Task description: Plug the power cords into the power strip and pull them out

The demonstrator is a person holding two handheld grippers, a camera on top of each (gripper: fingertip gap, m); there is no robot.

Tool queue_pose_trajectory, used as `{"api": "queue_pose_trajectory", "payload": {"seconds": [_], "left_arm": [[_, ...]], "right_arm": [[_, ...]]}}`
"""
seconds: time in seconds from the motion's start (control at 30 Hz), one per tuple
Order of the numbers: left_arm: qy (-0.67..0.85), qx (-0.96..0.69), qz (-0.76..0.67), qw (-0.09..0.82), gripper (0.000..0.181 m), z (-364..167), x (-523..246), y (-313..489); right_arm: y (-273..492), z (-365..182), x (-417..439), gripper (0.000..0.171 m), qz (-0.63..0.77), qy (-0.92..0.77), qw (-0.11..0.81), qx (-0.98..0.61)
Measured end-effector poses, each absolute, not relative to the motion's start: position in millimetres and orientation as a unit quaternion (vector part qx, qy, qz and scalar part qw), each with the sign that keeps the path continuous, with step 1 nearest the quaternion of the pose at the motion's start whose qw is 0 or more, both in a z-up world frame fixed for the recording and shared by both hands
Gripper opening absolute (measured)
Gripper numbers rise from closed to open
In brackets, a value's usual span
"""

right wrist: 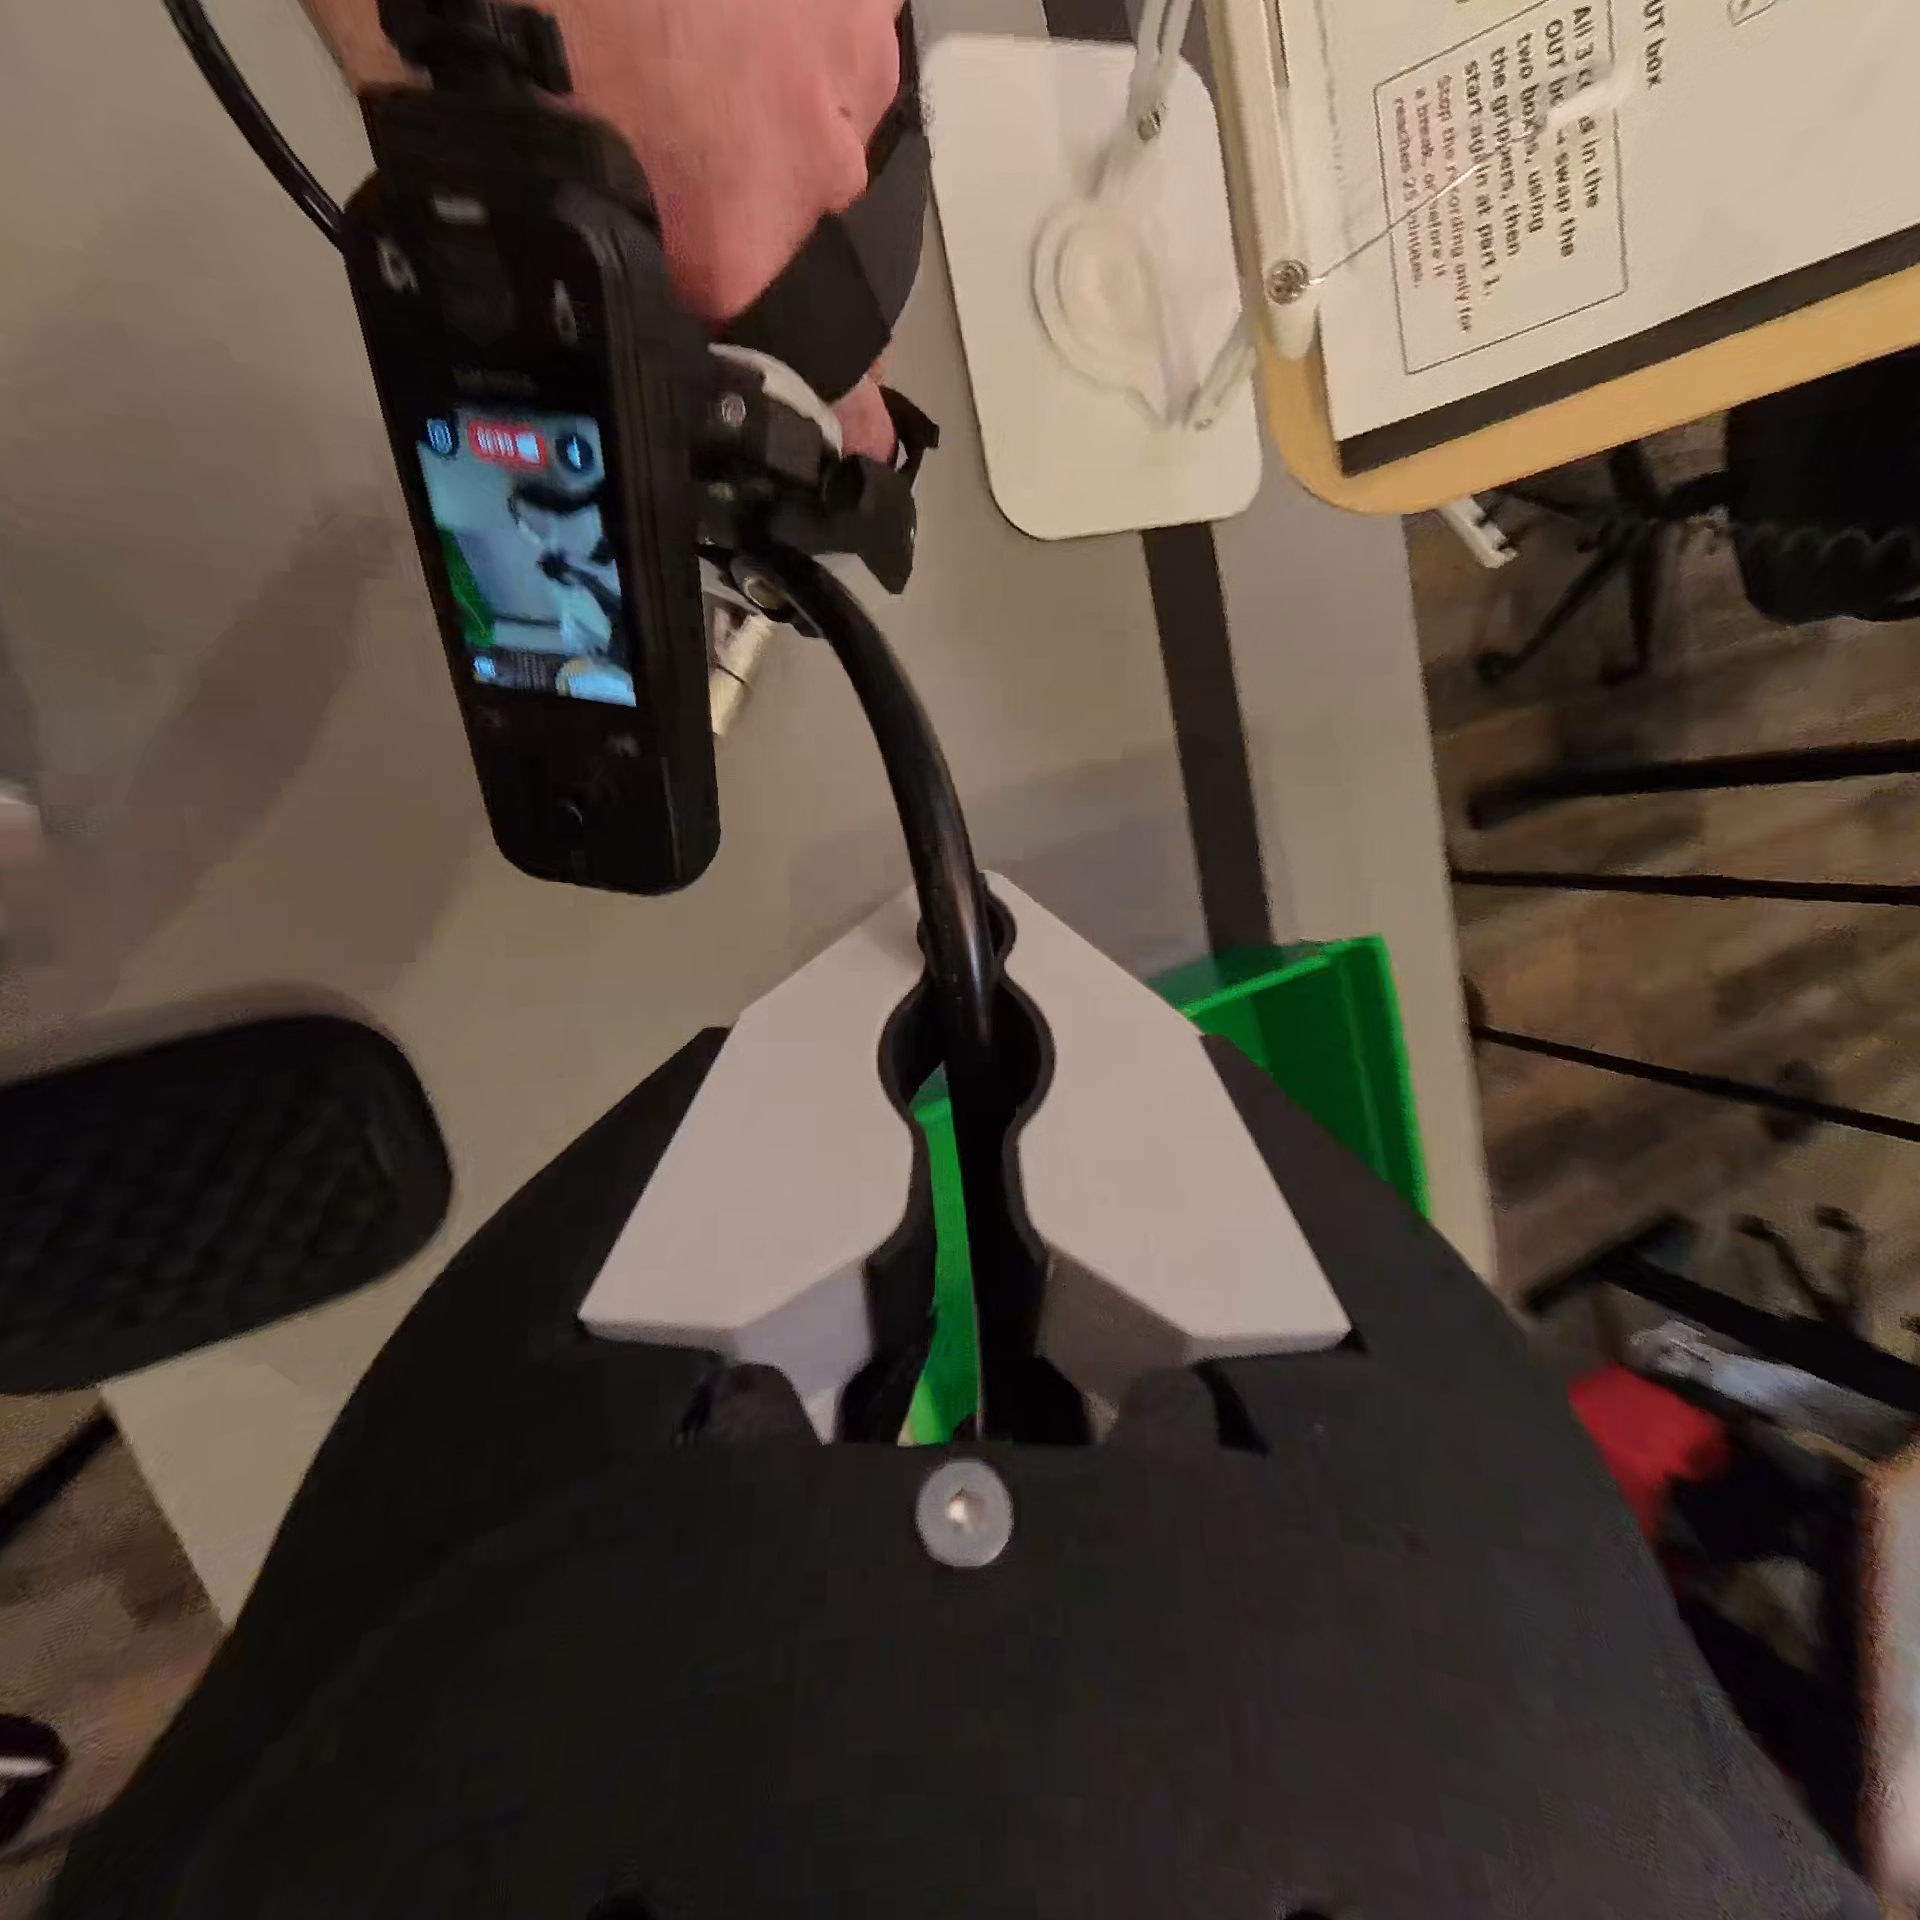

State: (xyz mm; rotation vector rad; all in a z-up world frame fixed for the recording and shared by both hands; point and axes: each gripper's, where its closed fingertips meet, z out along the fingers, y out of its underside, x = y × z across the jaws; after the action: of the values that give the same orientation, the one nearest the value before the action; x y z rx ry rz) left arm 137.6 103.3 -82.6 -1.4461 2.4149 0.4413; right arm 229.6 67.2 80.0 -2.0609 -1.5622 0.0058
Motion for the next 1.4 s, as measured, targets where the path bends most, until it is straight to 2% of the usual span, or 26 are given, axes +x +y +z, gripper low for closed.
{"api": "queue_pose_trajectory", "payload": {"seconds": [0.33, 0.43, 0.57, 0.63, 0.67, 0.73, 0.83, 0.97, 1.03, 1.1, 1.2, 1.23, 1.4], "left_arm": [[0.810, -0.504, 0.254, 0.157, 0.026, -97, 149, 163], [0.795, -0.512, 0.271, 0.181, 0.026, -93, 147, 177], [0.767, -0.524, 0.292, 0.227, 0.026, -80, 143, 195], [0.752, -0.530, 0.298, 0.255, 0.026, -67, 144, 207], [0.744, -0.527, 0.310, 0.268, 0.026, -60, 144, 214], [0.736, -0.527, 0.314, 0.286, 0.026, -49, 147, 221], [0.724, -0.530, 0.324, 0.301, 0.026, -37, 148, 228], [0.705, -0.521, 0.335, 0.345, 0.026, -13, 155, 239], [0.699, -0.518, 0.339, 0.358, 0.025, -5, 157, 242], [0.699, -0.505, 0.340, 0.375, 0.026, 1, 163, 240], [0.700, -0.493, 0.330, 0.397, 0.025, 8, 175, 233], [0.698, -0.491, 0.328, 0.405, 0.025, 11, 178, 231], [0.693, -0.489, 0.313, 0.427, 0.025, 18, 186, 225]], "right_arm": [[84, 90, 219, 0.000, -0.298, -0.621, 0.214, -0.693], [80, 89, 210, 0.000, -0.337, -0.605, 0.233, -0.683], [64, 80, 195, 0.003, -0.258, -0.560, 0.306, -0.725], [58, 78, 189, 0.021, -0.208, -0.523, 0.336, -0.755], [56, 78, 184, 0.022, -0.182, -0.507, 0.354, -0.765], [57, 83, 179, 0.012, -0.152, -0.466, 0.407, -0.771], [50, 90, 165, 0.036, 0.006, -0.397, 0.455, -0.797], [37, 102, 153, 0.060, 0.203, -0.313, 0.487, -0.790], [29, 113, 149, 0.058, 0.327, -0.258, 0.493, -0.764], [25, 118, 151, 0.056, 0.395, -0.222, 0.500, -0.738], [22, 124, 156, 0.023, 0.494, -0.149, 0.503, -0.693], [23, 122, 161, 0.006, 0.504, -0.128, 0.508, -0.686], [25, 115, 183, 0.001, 0.460, -0.130, 0.530, -0.700]]}}
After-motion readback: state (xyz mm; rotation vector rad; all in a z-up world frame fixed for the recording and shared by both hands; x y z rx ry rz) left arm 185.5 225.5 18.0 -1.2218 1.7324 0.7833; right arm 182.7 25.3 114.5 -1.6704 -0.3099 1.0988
